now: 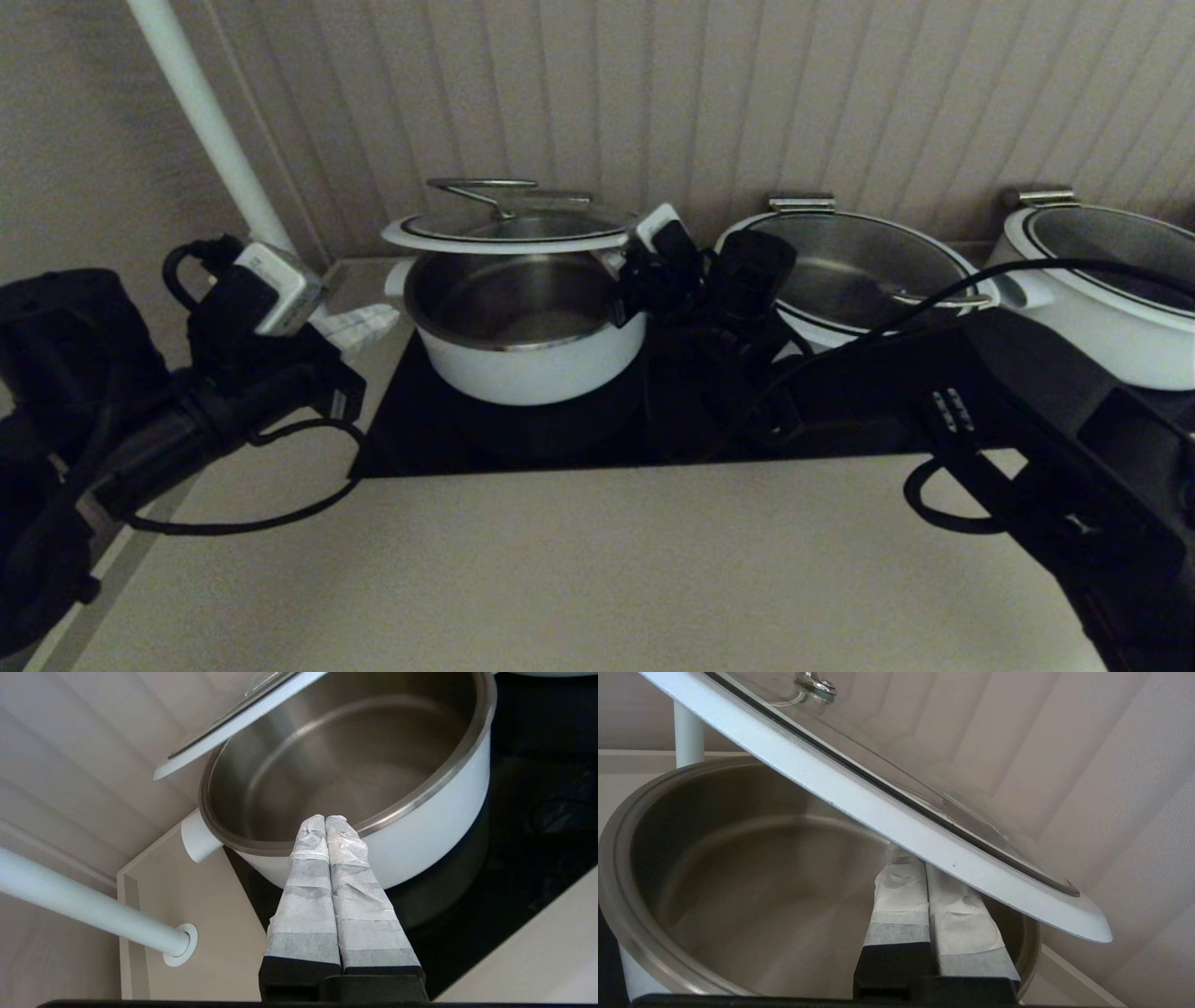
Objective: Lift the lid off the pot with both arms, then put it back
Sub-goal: Open the pot lid completely
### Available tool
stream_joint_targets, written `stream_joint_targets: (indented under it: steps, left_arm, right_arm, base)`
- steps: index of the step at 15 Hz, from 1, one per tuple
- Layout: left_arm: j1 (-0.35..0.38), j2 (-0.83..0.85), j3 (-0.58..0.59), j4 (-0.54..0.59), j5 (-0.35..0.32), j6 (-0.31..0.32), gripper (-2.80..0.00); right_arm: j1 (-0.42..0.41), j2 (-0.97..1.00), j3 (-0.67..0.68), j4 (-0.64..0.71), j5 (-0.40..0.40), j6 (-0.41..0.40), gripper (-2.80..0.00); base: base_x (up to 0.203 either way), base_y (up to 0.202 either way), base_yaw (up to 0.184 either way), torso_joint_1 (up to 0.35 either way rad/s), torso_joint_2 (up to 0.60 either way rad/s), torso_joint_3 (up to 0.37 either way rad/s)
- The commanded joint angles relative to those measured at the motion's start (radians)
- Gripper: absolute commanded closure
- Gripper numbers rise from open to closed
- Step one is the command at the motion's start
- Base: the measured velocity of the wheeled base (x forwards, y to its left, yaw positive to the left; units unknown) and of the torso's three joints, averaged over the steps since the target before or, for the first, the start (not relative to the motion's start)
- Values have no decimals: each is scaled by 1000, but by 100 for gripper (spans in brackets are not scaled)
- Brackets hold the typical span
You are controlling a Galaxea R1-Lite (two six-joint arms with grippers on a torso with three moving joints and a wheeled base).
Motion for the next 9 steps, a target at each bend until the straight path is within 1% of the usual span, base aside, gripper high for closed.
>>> stream_joint_targets:
  steps: [1,9]
  left_arm:
    - [0,35,-22,-7,-1,3,0]
    - [-3,167,-218,-7,-3,6,0]
  right_arm:
    - [1,-9,2,-7,2,-2,0]
    - [2,-6,2,-8,2,-4,0]
  base:
    - [0,0,0,0,0,0]
    - [0,0,0,0,0,0]
